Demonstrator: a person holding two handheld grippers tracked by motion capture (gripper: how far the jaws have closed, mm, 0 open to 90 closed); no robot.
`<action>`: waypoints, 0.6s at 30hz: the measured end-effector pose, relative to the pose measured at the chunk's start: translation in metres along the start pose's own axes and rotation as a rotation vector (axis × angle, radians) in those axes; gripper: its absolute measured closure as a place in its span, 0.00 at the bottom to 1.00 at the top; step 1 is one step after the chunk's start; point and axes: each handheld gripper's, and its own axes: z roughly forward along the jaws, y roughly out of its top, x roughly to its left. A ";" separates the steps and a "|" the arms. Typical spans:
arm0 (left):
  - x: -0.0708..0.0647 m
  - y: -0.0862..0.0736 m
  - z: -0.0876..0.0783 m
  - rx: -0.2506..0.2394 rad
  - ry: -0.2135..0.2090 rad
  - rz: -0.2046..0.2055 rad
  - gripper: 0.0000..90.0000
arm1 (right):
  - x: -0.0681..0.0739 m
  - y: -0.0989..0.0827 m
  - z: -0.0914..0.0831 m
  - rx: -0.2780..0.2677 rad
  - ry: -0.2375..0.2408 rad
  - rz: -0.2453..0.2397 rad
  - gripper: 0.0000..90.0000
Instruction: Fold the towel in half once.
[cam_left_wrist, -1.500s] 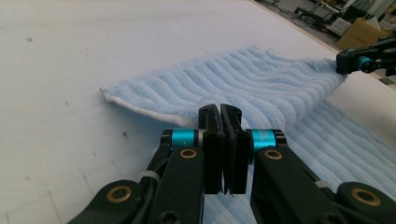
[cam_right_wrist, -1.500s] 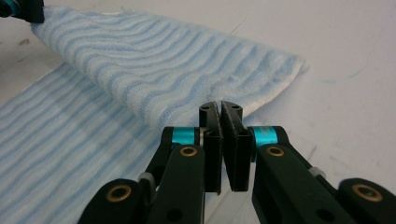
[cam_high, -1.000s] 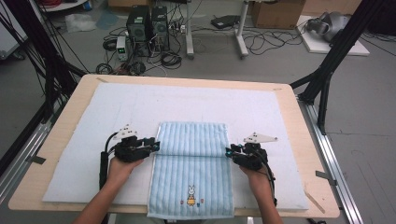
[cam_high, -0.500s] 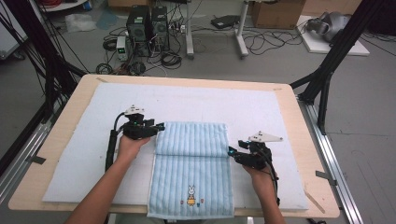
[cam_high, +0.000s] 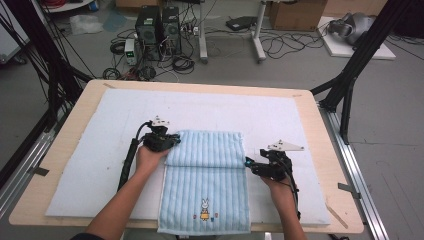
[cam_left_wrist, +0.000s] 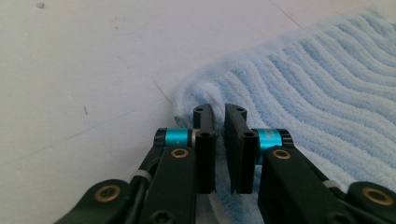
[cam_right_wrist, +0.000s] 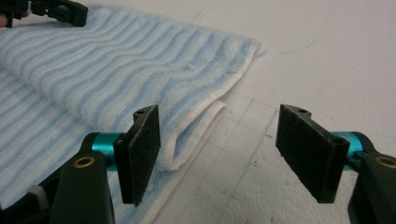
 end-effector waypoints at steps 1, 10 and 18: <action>0.000 0.000 -0.001 -0.004 -0.002 -0.005 0.93 | 0.000 0.001 0.001 -0.001 0.001 -0.001 0.33; 0.000 0.005 -0.011 -0.064 -0.050 -0.036 0.94 | -0.005 0.026 0.020 0.002 0.002 0.001 0.40; 0.001 0.006 -0.015 -0.095 -0.079 -0.051 0.94 | -0.005 0.051 0.066 0.122 -0.034 -0.033 0.55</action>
